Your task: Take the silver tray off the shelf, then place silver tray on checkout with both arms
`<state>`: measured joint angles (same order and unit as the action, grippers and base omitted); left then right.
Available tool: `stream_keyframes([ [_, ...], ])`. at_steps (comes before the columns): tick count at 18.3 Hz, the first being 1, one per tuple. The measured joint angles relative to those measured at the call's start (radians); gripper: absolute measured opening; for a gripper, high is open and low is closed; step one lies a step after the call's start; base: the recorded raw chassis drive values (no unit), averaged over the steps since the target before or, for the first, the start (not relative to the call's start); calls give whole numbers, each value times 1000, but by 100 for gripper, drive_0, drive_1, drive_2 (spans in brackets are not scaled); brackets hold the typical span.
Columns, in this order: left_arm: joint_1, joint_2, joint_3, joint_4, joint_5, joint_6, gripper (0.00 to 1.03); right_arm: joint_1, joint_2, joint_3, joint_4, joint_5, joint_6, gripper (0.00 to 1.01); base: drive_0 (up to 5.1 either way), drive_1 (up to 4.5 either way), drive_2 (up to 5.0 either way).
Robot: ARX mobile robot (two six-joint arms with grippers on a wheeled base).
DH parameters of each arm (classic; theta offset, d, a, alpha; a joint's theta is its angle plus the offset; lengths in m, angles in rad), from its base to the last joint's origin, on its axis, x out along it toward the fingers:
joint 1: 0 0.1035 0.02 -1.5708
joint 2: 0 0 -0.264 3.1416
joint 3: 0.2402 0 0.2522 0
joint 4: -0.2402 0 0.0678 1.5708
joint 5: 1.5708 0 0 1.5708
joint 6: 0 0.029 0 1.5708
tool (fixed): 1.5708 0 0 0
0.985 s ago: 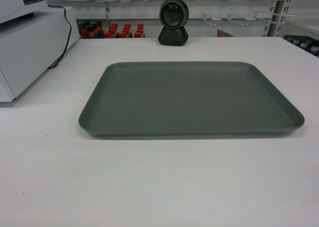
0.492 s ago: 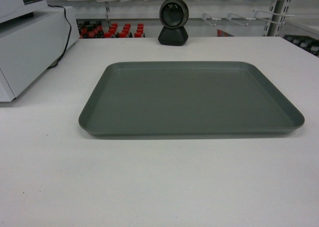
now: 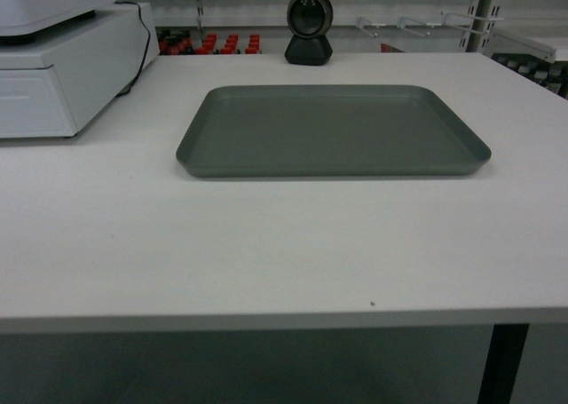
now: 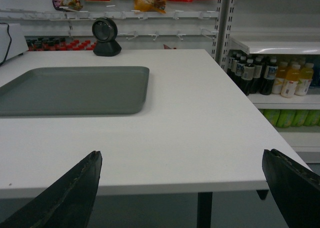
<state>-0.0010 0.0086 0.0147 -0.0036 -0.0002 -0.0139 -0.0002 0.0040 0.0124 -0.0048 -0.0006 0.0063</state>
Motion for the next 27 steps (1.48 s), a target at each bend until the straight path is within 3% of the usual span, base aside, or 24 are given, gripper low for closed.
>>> stream_keyframes([
  [6,0,0,0,1,0,0,98,0,0,0,1,0,0,98,-7,-424,410],
  [27,0,0,0,0,0,1,98,0,0,0,2,0,0,98,0,0,0],
])
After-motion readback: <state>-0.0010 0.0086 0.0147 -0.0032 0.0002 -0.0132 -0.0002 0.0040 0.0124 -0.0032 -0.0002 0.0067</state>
